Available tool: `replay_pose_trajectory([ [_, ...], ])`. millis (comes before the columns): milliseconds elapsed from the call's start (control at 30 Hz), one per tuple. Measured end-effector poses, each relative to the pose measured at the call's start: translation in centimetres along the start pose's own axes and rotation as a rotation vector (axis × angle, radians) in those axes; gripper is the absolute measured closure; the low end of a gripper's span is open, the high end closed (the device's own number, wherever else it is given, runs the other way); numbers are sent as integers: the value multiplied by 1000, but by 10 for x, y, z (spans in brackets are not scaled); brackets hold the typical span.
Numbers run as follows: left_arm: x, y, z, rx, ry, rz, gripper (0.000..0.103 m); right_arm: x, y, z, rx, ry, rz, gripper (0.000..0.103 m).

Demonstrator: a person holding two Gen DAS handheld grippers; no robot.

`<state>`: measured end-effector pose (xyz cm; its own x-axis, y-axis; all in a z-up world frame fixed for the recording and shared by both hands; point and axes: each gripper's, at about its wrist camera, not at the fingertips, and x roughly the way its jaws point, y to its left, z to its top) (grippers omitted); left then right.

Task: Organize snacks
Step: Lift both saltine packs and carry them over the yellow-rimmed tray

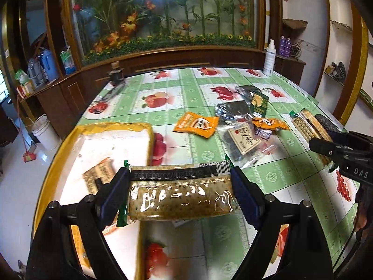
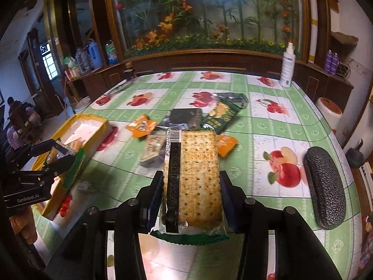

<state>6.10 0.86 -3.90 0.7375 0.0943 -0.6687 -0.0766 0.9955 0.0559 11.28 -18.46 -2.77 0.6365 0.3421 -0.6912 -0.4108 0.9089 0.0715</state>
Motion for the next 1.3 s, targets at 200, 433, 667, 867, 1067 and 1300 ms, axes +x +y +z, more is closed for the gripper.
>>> replay_pose_trajectory([
  [200,-11,27,-5,-46,-15,49,17,1,35,4,-38,-5,54,56],
  [433,-22,59,-11,-103,-32,96,17,9,82,11,-96,-6,127,56],
  [667,-28,93,-20,-158,-32,145,17,23,131,20,-161,-4,206,56],
  [867,-29,115,-28,-195,-25,174,17,37,166,31,-193,-2,264,56],
  [1067,-28,132,-32,-222,-21,191,17,49,193,41,-224,1,290,56],
  [1300,-25,148,-37,-245,-12,203,16,67,211,48,-241,17,306,56],
])
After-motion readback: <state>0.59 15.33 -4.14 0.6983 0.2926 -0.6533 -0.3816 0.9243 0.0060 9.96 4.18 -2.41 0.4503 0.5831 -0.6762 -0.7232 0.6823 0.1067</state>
